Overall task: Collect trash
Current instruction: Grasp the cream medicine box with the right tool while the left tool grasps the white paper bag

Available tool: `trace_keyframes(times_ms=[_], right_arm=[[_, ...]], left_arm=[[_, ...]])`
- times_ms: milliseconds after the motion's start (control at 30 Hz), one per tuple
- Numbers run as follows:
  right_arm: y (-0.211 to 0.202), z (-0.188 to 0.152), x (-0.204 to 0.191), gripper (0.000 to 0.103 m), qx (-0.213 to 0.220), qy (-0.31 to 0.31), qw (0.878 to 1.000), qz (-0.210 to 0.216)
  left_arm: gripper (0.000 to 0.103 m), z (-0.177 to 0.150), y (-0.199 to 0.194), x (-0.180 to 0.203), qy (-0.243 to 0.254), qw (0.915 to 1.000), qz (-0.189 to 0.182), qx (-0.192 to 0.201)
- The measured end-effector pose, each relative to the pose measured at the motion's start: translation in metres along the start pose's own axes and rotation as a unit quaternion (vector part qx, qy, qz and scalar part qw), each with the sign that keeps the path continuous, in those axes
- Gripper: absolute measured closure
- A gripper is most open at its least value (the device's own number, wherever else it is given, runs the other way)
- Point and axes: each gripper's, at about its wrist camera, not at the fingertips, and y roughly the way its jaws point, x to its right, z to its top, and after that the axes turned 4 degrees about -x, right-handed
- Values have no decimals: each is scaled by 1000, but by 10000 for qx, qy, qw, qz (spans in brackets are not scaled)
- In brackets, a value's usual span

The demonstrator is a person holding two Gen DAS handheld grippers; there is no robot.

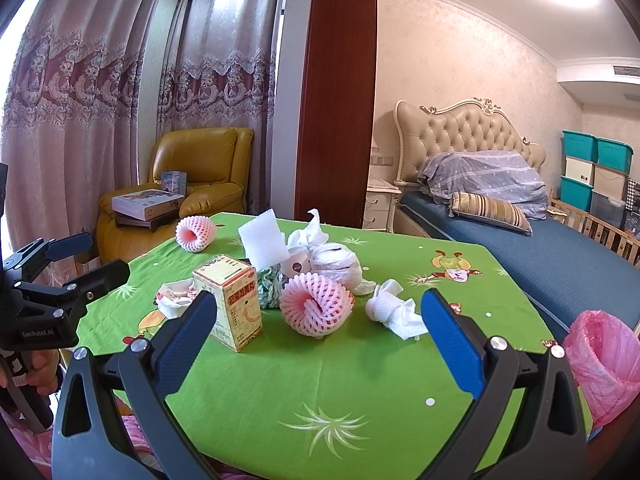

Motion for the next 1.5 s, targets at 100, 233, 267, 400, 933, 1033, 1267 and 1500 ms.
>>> trace_keyframes(times_ms=[100,233,267,400,933,1033,1267,1500], right_arm=[[6,-2,-3,4,-100,5,9999,58],[19,-1,-13,4,-196,-118,9996,165],[24,-1,-16,4,-237,-182,9993,205],[52,-2,-34,4,-467,-540,9965,428],[177,3,-76,4,-1478,-482,9795,1279],[185,4,-80,8,-1538,-432,9764,1452],[179,1,-78,34,-1394,-481,9771,1536],[148,6,-48,34,-1019,-98,9837,1476]], left_arm=[[6,1,1,-4,-76,10000,-17,-42],[6,2,6,-22,-298,9995,-107,-61],[6,2,9,-29,-356,9993,-67,-62],[6,1,27,-62,-545,9974,398,-262],[6,-16,87,-160,-931,9814,1109,-1259],[6,-12,103,-168,-1148,9776,1049,-1418],[6,-6,115,-150,-1025,9802,672,-1557],[6,-14,116,-96,-270,9837,29,-1778]])
